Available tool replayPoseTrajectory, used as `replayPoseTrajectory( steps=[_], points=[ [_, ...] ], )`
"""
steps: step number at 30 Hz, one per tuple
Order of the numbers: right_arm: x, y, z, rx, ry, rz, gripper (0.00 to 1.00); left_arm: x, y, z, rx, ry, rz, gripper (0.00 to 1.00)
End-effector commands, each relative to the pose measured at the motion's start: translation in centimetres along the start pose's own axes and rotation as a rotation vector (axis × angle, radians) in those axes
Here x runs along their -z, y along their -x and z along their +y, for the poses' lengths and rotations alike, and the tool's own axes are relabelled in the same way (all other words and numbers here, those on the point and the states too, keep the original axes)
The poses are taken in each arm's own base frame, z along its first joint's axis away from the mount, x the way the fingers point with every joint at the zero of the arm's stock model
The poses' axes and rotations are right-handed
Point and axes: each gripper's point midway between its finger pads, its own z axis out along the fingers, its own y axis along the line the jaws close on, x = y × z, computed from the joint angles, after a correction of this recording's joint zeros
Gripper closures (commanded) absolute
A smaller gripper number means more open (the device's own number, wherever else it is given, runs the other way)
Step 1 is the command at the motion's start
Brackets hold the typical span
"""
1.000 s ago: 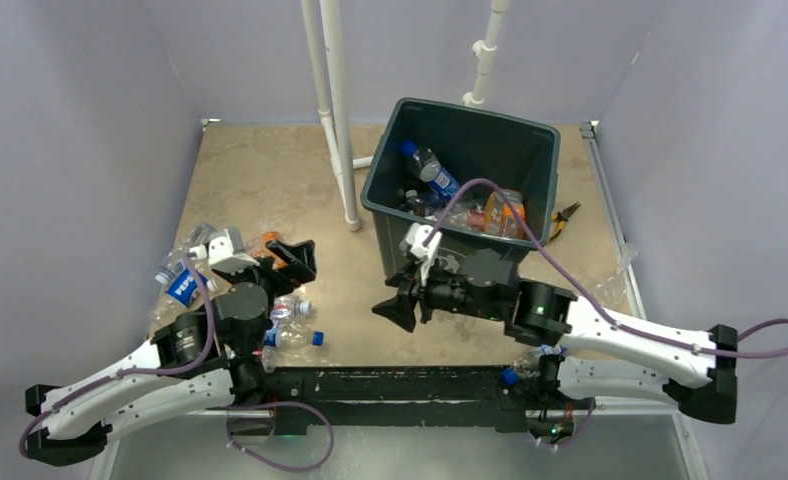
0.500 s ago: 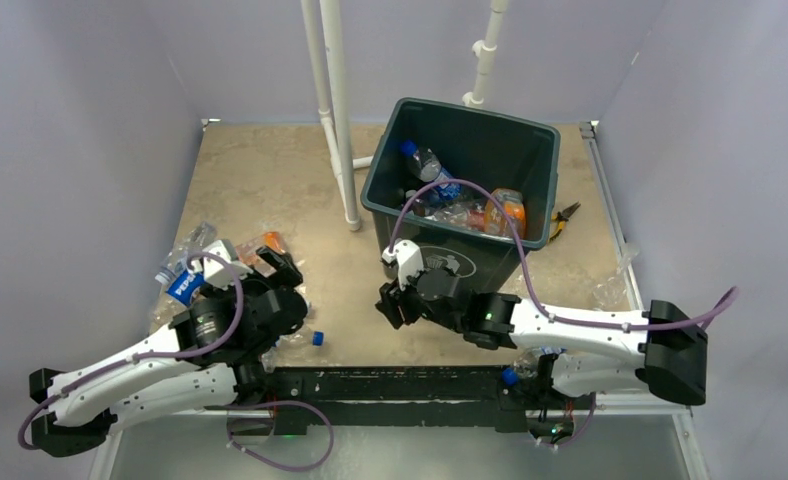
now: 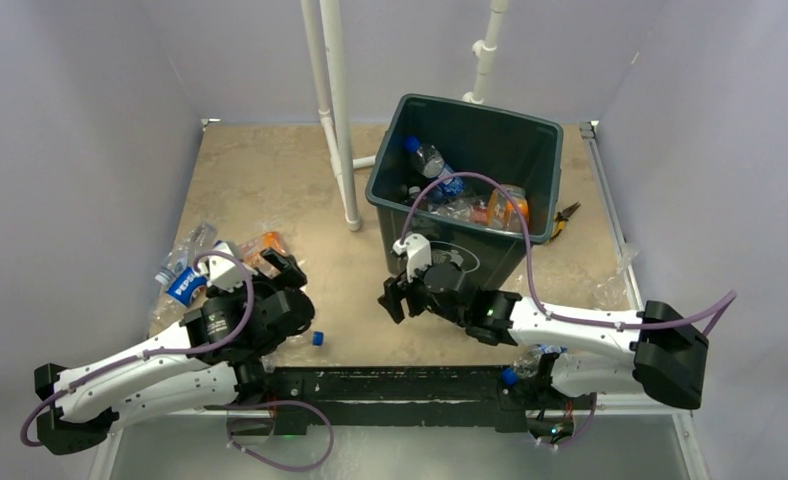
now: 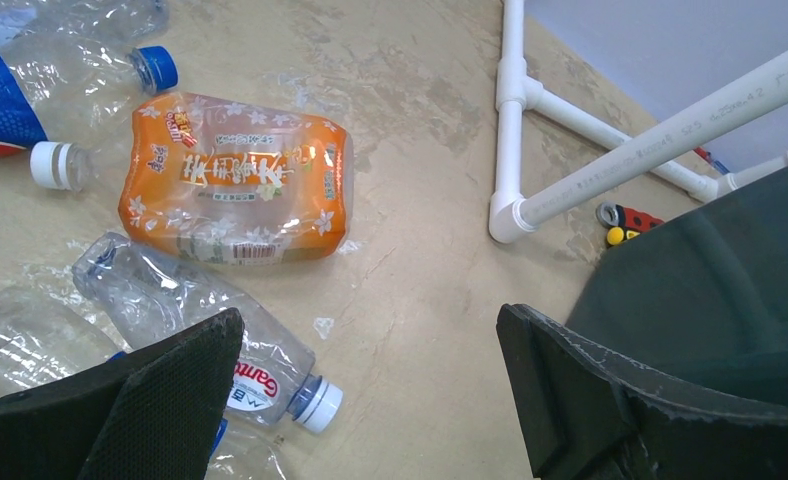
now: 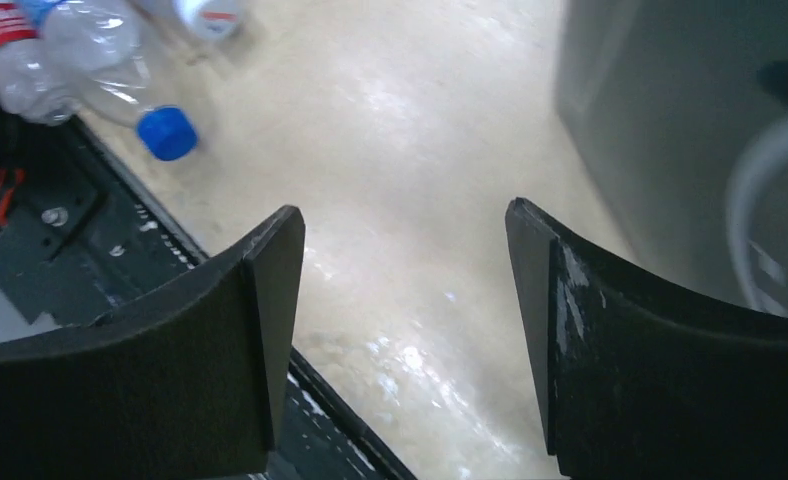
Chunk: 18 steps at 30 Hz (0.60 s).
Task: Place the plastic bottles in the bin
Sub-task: Move the trash bin to the center of the board, then pick up the plastic bottle from the corner of the board.
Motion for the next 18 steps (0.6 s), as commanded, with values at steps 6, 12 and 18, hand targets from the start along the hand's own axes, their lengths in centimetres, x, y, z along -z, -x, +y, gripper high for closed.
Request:
replayPoseTrajectory(
  steps=[6,12,18],
  points=[
    [-1.6,-3.3,10.2,0.121,0.339,0.028,0.21,0.2,-0.2,0.7,0.066,-0.012,0.028,0.01],
    [-3.4,-5.6,13.5,0.161,0.377,0.036,0.14,0.6,0.4,0.7,0.079,-0.028,0.044,0.01],
    [-5.0,-5.5,15.5,0.149,0.387,-0.037,0.01,0.9,0.8,0.7,0.089,-0.035,0.049,0.01]
  ],
)
